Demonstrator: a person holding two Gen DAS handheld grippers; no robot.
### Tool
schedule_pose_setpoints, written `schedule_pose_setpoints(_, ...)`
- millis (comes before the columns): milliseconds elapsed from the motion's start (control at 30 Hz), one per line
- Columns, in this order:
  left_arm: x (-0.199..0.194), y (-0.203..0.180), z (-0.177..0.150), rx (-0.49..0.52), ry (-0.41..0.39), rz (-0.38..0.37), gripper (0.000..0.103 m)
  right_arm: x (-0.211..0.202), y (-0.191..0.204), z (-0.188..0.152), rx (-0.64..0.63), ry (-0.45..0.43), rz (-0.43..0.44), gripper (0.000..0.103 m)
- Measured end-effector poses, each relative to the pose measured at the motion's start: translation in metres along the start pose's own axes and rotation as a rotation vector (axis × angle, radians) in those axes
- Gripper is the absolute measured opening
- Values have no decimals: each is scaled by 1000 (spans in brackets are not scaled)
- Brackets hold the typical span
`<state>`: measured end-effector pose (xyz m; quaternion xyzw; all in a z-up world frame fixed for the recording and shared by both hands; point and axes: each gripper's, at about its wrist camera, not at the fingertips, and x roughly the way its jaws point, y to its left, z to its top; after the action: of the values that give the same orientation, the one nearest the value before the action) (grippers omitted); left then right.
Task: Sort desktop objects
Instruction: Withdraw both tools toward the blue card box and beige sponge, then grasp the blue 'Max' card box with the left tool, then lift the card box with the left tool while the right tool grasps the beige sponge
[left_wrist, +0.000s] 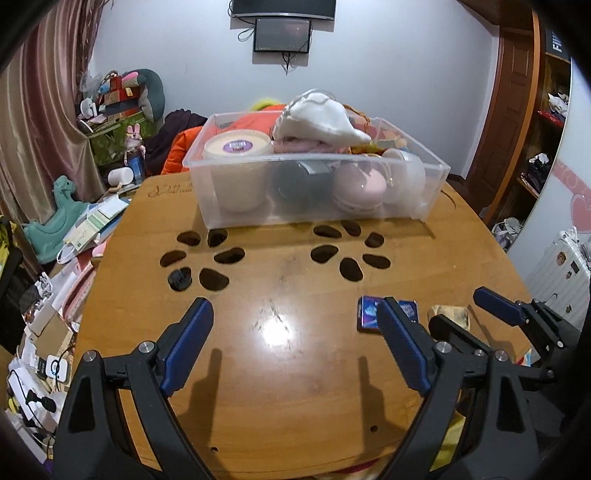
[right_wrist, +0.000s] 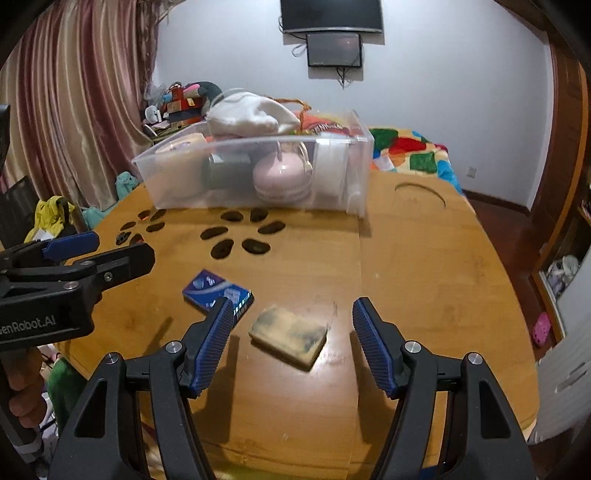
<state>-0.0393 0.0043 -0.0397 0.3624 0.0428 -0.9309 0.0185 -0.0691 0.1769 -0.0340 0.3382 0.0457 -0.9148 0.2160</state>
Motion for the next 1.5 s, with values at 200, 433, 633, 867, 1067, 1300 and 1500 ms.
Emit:
schedule_pose_setpoints(200,4,-11,-7,24,20,-26,90,0,-5,-9,28,9,-2,52)
schedule_pose_setpoints(433,12,-29,-12,58,42,-53,91,-1,-5,-11,-2,-14,-6,41)
schedule_pose_setpoints(633,16,-37,-9,70,52,-46,91,-3,-19,-10,6,-28,-44,41)
schedule_pose_setpoints(867,26,-50,-12,107,61,-12,91,-12,-49,-7,104,-56,-35,41)
schedule_pose_setpoints(1067,34,-60,-13,123,63,4,83,-19,-59,-6,141,-70,-6,41)
schedule_pose_setpoints(1300,31,-63,-13,139,29,-12,51,-19,-61,-5,158,-72,11,41)
schedule_pose_setpoints(1500,30,-62,-14,141,20,-19,47,-16,-60,-5,162,-61,26,41)
